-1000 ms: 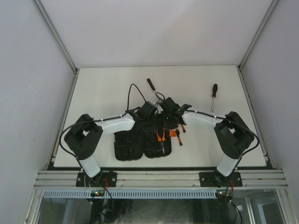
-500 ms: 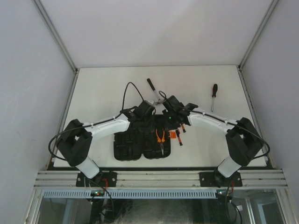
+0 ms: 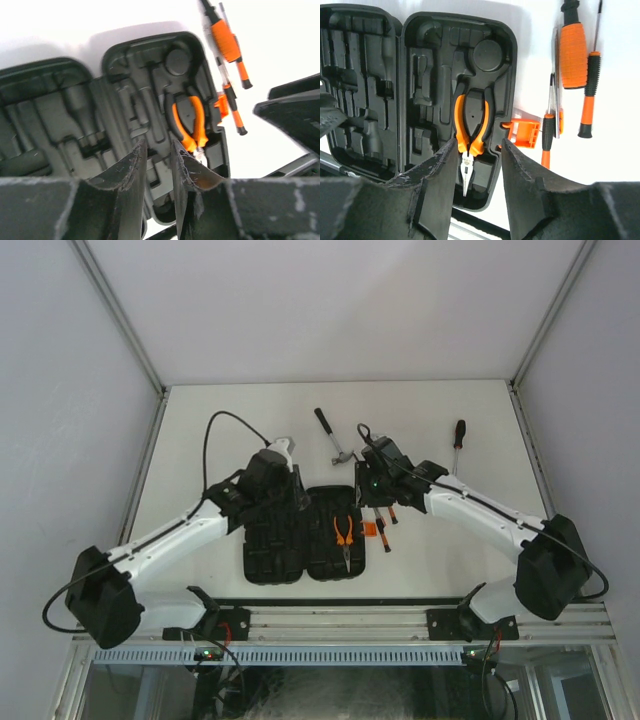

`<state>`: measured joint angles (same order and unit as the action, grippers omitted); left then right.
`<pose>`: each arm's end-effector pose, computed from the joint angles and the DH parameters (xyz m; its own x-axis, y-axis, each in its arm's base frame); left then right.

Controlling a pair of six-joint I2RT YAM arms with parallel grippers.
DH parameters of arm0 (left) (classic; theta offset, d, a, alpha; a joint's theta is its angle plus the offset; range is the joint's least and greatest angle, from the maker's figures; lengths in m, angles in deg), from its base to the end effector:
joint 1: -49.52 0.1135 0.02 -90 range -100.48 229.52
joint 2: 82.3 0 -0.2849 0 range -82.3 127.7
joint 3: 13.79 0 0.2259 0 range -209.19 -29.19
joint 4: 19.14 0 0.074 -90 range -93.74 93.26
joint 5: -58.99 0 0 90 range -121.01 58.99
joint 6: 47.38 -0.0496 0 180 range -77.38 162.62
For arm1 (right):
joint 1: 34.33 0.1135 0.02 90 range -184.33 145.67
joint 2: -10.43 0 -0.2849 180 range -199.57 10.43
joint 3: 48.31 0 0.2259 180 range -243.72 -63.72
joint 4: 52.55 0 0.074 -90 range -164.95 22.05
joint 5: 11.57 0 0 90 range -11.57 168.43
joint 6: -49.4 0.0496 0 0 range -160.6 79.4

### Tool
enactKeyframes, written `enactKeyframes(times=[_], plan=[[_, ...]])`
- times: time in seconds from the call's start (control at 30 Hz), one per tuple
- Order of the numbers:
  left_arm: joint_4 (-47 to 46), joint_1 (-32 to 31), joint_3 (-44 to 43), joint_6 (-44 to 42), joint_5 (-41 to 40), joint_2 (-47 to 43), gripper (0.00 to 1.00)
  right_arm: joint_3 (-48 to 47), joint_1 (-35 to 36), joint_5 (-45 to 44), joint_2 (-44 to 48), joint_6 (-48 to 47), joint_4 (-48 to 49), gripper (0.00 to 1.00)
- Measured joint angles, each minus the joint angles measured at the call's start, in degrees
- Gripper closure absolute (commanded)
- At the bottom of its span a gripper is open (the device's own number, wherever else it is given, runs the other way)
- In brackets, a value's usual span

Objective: Sort the tools into containers
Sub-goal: Place the pliers in the storage box, then pick up the screwdriver from the center of the board.

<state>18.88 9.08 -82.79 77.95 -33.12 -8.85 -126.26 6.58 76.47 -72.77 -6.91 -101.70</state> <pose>0.1954 -0.1642 0.2856 -0.7821 -0.0927 -0.6162 0.2148 0.8881 -0.4063 0.2151 0.1841 0.2752 -0.8660 -0.0169 -0.4998 -0.1912 0.9347 0.2998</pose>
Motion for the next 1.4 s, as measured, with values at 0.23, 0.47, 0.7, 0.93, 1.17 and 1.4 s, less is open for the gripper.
enactKeyframes(times=[0.23,0.47,0.7,0.93,1.17,1.4], plan=[[0.94,3.32,9.53,-0.46,-1.88,-10.47,0.64,3.91,1.27,-5.33,7.10,2.05,1.03,0.59],[4.22,3.37,12.31,-0.33,-2.75,-20.92,0.60,11.13,2.60,-9.92,19.10,5.29,2.71,0.58],[7.78,3.37,16.17,0.61,-2.91,-31.82,0.58,12.57,0.59,-9.79,21.49,4.87,1.79,0.59],[9.66,3.37,18.58,0.68,-6.40,-32.68,0.57,12.55,-4.74,-6.38,17.70,-0.44,1.07,0.61],[9.77,3.65,20.76,1.51,-8.35,-34.45,0.57,7.15,-10.97,-0.20,4.17,-8.04,1.11,0.65],[10.08,4.24,21.07,1.62,-8.39,-35.17,0.57,-3.28,-11.96,3.61,-8.94,-14.95,1.36,0.63]])
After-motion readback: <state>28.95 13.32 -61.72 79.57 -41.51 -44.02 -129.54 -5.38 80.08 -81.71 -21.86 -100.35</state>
